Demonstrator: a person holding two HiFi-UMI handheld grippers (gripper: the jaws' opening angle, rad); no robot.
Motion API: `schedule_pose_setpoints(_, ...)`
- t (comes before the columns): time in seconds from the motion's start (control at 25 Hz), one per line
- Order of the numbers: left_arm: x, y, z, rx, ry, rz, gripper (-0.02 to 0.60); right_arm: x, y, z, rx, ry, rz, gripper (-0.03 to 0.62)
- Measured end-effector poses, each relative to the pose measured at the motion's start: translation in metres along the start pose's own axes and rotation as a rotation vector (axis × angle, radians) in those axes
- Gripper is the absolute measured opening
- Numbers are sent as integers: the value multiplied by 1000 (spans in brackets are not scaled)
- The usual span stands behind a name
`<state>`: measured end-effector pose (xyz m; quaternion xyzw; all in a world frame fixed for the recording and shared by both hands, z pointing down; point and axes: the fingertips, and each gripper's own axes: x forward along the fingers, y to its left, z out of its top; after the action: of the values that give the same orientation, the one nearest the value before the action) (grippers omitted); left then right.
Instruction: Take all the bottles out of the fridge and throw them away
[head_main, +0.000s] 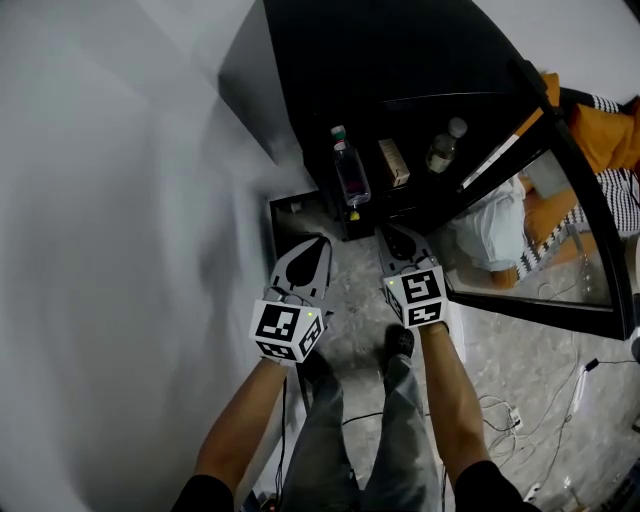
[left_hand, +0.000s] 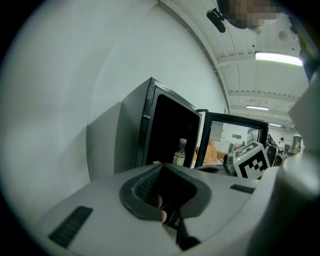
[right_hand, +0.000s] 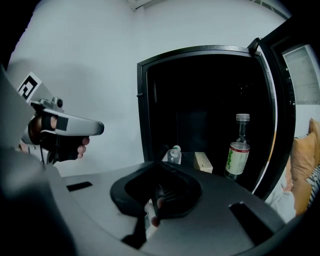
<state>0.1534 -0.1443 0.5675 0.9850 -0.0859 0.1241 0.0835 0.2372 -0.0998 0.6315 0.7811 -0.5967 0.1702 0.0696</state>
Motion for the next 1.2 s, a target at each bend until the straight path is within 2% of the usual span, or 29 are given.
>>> schedule_pose_setpoints(0.36, 3, 16, -14, 10, -7, 7, 2, 32, 1, -11, -5, -29, -31, 2)
schedule_pose_setpoints(0.44, 3, 21, -18, 7, -8, 13, 2, 48, 2, -17, -5, -16, -31, 148)
schedule_pose_setpoints(0.56, 3, 29, -27, 0, -5, 21, 2, 71, -4, -28, -12, 8, -72, 256)
schedule_pose_setpoints(0.64, 2, 33, -34, -4, 1, 25, 2, 84, -11, -34, -13, 20, -107, 287)
schedule_pose_setpoints(0.92, -2, 45, -49, -36, 10, 43, 2, 117, -24, -46, -19, 71, -149, 307)
schedule_pose_setpoints(1.2, 2, 48, -52, -42, 7, 44, 2, 119, -44, -50, -7, 79, -180, 305)
